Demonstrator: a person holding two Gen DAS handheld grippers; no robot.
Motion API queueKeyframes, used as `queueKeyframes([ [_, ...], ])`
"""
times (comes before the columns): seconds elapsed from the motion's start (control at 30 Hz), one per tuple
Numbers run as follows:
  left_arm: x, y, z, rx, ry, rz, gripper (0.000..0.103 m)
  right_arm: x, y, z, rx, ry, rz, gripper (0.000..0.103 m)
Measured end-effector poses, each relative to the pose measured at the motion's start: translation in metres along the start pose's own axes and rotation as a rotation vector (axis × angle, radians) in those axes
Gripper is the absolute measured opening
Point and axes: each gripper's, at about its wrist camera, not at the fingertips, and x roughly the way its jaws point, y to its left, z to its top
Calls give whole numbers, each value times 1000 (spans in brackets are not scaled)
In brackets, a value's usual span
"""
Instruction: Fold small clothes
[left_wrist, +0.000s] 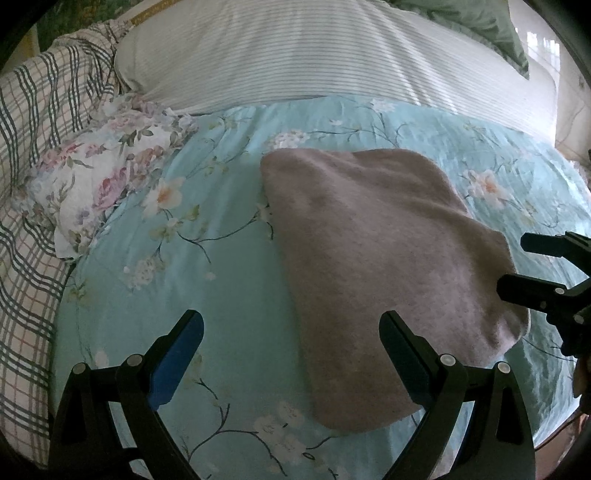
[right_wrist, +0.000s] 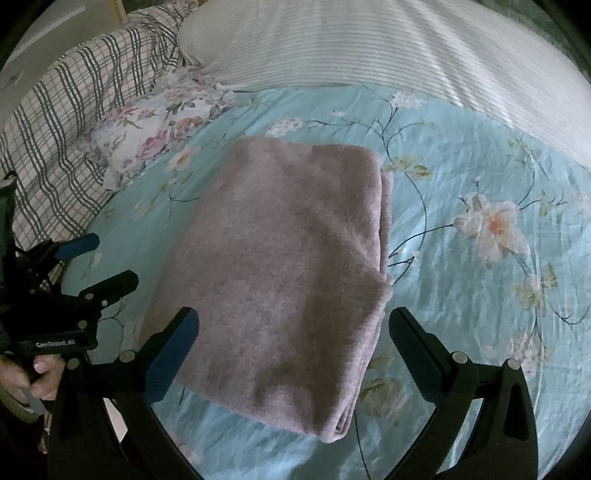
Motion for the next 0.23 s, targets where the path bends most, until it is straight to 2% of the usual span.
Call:
queueKeyframes([
  [0.23,-4,-1,-3,-6,-4,8,96,2,3,-1,8,-12,12,102],
])
